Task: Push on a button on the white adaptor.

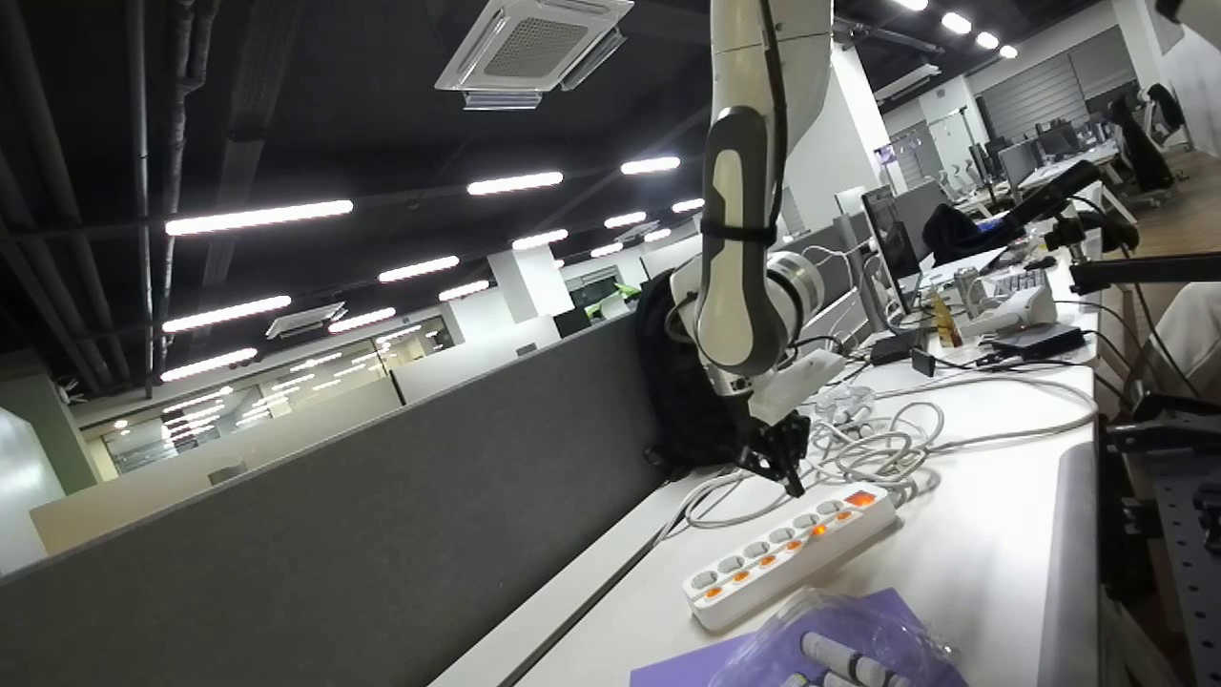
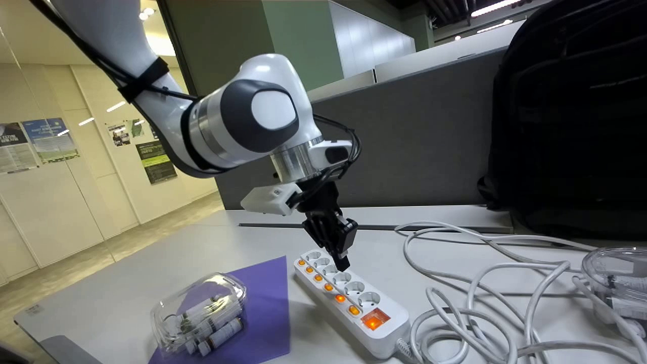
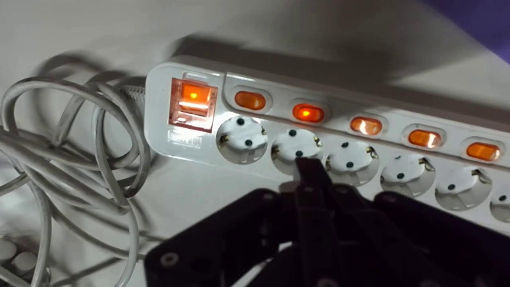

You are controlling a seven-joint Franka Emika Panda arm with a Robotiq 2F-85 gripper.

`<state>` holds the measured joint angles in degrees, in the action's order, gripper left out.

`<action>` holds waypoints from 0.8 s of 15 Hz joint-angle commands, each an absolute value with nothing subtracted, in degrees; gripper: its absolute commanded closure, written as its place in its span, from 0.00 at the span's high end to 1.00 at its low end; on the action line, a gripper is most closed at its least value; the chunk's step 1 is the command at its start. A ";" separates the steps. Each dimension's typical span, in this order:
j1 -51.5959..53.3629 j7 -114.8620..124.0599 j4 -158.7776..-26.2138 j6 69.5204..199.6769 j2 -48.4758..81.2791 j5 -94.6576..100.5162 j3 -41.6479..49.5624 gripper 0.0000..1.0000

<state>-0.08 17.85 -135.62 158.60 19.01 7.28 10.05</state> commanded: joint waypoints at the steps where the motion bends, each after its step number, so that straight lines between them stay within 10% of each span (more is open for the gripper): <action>1: 1.63 19.52 -135.07 159.78 20.98 7.08 11.16 0.00; 12: 1.44 17.96 -135.31 160.81 24.68 2.47 10.18 0.00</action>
